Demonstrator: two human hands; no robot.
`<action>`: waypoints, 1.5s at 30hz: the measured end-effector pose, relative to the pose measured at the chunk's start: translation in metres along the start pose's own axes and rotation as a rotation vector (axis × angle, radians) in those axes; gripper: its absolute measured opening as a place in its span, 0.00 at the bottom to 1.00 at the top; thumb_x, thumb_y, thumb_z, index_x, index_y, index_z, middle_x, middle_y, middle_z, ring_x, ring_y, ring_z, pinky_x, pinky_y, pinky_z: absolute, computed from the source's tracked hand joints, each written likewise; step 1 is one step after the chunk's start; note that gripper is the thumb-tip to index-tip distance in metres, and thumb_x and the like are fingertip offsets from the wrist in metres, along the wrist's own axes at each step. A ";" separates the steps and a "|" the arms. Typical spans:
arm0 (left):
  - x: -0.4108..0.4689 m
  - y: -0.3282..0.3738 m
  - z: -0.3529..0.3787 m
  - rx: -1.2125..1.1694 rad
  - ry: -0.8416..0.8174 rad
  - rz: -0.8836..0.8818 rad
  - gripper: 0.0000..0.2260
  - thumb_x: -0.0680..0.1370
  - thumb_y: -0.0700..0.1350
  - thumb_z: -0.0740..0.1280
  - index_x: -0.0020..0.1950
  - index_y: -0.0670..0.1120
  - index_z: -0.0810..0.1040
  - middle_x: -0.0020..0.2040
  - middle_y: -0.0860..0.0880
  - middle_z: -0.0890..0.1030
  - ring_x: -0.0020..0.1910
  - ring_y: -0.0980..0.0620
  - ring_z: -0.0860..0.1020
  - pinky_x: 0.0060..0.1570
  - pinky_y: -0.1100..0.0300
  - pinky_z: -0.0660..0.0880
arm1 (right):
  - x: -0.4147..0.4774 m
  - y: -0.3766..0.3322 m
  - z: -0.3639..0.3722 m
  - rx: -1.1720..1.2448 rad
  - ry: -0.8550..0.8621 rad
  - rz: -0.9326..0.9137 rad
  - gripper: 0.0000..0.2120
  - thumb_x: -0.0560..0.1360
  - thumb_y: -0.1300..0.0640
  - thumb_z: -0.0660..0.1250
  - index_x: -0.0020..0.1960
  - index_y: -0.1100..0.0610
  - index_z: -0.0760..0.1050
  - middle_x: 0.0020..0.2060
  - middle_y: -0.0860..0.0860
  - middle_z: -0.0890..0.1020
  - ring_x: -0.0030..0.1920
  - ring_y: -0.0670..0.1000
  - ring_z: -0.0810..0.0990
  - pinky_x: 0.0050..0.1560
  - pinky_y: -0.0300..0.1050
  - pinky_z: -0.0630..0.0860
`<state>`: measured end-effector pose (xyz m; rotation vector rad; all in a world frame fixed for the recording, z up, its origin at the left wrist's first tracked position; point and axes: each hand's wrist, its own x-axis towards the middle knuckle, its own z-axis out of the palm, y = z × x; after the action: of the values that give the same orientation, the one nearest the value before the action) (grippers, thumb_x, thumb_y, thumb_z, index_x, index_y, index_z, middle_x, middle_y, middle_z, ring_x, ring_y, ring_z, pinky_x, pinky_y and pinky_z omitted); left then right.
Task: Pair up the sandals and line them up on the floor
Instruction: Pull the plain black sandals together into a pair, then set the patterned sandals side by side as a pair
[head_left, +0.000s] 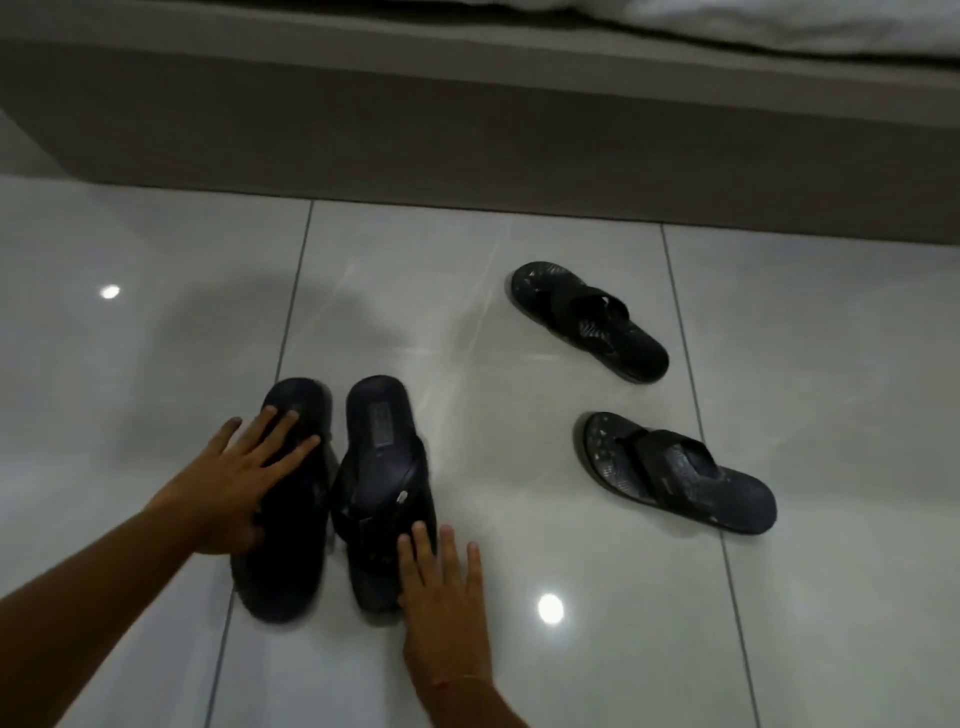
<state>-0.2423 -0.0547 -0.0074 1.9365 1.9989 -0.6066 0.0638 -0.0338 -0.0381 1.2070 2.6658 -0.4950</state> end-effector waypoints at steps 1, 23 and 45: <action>0.003 0.009 -0.011 -0.019 0.030 -0.022 0.57 0.54 0.64 0.70 0.78 0.49 0.53 0.77 0.36 0.54 0.76 0.41 0.39 0.71 0.46 0.37 | -0.003 0.014 -0.012 0.013 0.008 -0.015 0.33 0.67 0.56 0.69 0.71 0.54 0.66 0.72 0.55 0.67 0.70 0.61 0.61 0.68 0.63 0.49; 0.321 0.225 -0.182 0.161 0.219 0.176 0.25 0.80 0.51 0.59 0.77 0.56 0.57 0.79 0.40 0.49 0.75 0.34 0.52 0.68 0.29 0.57 | 0.033 0.205 -0.077 0.331 0.418 0.796 0.24 0.70 0.55 0.70 0.65 0.50 0.69 0.55 0.52 0.77 0.57 0.54 0.73 0.58 0.57 0.65; 0.152 0.347 -0.160 -1.108 -0.313 -0.405 0.32 0.66 0.48 0.61 0.72 0.61 0.67 0.74 0.40 0.67 0.67 0.38 0.69 0.69 0.47 0.66 | 0.018 0.314 -0.106 -0.123 -0.024 -0.152 0.21 0.70 0.54 0.71 0.62 0.53 0.73 0.62 0.55 0.78 0.71 0.60 0.65 0.73 0.61 0.49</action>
<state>0.1078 0.1579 0.0245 0.7452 1.8725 0.1481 0.2868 0.2112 -0.0157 0.9636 2.7358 -0.3580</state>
